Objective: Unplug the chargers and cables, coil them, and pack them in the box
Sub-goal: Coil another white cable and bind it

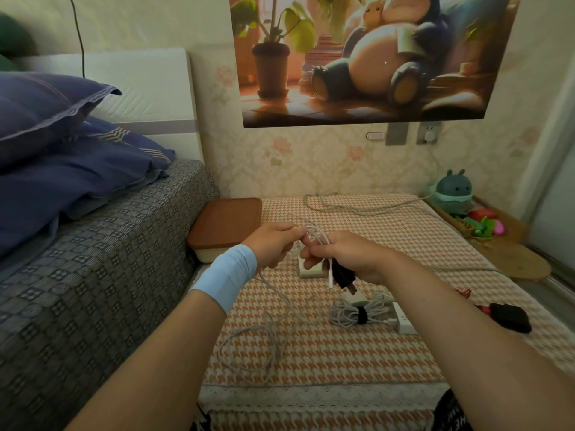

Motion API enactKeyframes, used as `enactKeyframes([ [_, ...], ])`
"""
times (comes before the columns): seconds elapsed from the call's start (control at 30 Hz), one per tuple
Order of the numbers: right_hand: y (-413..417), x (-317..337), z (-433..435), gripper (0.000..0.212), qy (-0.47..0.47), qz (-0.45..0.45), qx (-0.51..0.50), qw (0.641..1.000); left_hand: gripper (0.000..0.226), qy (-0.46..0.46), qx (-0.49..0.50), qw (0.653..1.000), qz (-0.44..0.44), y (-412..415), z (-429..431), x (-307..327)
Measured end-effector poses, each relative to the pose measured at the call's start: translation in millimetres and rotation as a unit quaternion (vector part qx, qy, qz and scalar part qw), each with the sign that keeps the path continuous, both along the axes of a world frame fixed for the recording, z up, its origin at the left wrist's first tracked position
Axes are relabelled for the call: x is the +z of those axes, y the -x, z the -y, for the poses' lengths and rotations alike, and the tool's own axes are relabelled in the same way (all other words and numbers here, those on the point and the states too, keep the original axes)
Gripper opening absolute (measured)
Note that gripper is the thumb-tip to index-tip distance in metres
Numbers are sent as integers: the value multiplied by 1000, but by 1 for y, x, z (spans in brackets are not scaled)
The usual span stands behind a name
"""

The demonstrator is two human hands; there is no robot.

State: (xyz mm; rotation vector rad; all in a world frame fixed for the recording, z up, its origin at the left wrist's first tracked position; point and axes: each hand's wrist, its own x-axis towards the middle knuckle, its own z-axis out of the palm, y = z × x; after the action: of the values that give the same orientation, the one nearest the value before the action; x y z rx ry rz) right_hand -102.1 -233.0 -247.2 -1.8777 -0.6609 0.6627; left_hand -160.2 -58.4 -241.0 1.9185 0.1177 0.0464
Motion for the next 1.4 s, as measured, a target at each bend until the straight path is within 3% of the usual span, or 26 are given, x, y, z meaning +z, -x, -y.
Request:
enactKeyframes([
  [0.1,-1,-1,4,19,-42,-103,33,993,28,3,-21,1000,3,2,-3,0],
  [0.27,-5,5,5,28,-41,-129,-47,990,22,-56,-13,998,19,4,-9,-2],
  [0.37,-6,10,8,33,-44,-174,-35,983,22,-123,-8,992,41,6,-15,2],
  [0.47,-17,9,10,45,-147,-223,-96,959,25,-136,-8,991,-9,9,-29,3],
  [0.57,-22,3,11,48,-194,-194,-178,945,24,-46,-46,996,-62,9,-38,-2],
  [0.67,-17,0,6,26,-194,-152,-199,949,23,127,-29,990,-48,4,-35,-3],
  [0.8,-10,0,-2,41,-175,-108,-141,969,27,337,38,941,19,-4,-26,-1],
  [0.9,-6,-1,-5,47,-143,-80,-72,984,27,425,33,904,41,-8,-25,0],
  [1.03,-4,2,0,10,-121,-46,-12,991,27,448,1,894,24,-5,-30,6],
  [1.13,-8,0,9,34,-106,-56,30,992,28,405,10,914,16,-1,-35,8],
  [1.27,-10,-2,18,39,-150,-150,76,974,34,330,8,944,1,-1,-42,9],
  [1.4,-8,0,18,40,-211,-214,86,950,36,312,3,950,-2,0,-44,8],
])
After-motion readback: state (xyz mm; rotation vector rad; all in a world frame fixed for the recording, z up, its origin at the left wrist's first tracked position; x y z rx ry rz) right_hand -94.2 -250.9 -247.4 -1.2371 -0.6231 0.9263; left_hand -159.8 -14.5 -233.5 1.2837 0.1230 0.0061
